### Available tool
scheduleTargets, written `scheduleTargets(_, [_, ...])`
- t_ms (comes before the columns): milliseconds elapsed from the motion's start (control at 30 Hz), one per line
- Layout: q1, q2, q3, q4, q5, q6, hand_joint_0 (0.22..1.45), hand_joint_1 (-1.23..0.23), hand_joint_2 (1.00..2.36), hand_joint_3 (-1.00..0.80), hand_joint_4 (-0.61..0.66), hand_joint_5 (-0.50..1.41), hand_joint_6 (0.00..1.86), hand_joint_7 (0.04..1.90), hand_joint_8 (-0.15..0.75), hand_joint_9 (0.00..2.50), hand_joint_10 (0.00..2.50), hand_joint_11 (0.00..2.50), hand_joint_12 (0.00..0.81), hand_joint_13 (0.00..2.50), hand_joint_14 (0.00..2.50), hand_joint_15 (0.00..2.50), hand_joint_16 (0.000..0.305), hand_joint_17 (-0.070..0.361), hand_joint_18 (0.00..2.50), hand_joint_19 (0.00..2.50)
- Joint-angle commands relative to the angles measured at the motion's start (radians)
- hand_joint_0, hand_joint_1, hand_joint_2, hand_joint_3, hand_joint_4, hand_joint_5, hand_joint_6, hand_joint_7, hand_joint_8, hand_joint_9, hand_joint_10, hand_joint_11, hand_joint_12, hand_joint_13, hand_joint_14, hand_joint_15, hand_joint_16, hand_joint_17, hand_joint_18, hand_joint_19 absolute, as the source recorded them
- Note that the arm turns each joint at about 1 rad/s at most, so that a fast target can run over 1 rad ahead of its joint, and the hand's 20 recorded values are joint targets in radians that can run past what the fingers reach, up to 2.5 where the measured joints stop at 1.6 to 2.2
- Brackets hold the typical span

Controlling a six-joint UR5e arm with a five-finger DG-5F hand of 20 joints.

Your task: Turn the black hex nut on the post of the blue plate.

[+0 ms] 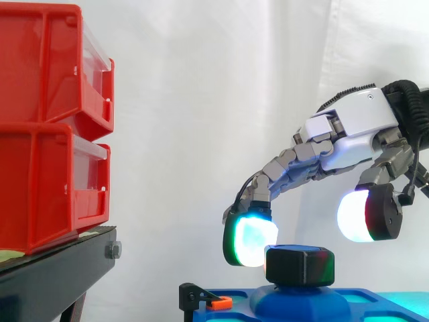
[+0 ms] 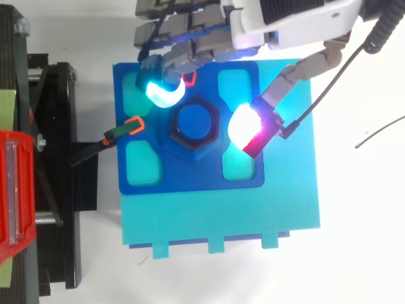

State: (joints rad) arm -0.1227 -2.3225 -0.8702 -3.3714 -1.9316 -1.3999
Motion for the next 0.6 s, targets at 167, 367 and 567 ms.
scheduleTargets(167, [-0.015, 0.000, 0.002, -0.013, -0.018, -0.001, 0.44, -0.57, 1.00, -0.50, 0.14, -0.21, 0.50, 0.74, 0.185, 0.29, 0.00, 0.00, 0.315, 0.22, 0.00, 0.07, 0.047, 0.106, 0.00, 0.14])
scheduleTargets(367, [-0.023, 0.000, 0.019, -0.037, -0.027, -0.007, 0.44, -0.56, 1.00, -0.50, 0.14, -0.21, 0.50, 0.74, 0.185, 0.29, 0.00, 0.00, 0.315, 0.22, 0.00, 0.07, 0.047, 0.106, 0.00, 0.14])
scheduleTargets(567, [-0.025, 0.002, 0.049, -0.072, -0.027, -0.010, 0.44, -0.57, 1.00, -0.50, 0.14, -0.21, 0.50, 0.74, 0.185, 0.29, 0.00, 0.00, 0.315, 0.22, 0.00, 0.08, 0.047, 0.106, 0.00, 0.14])
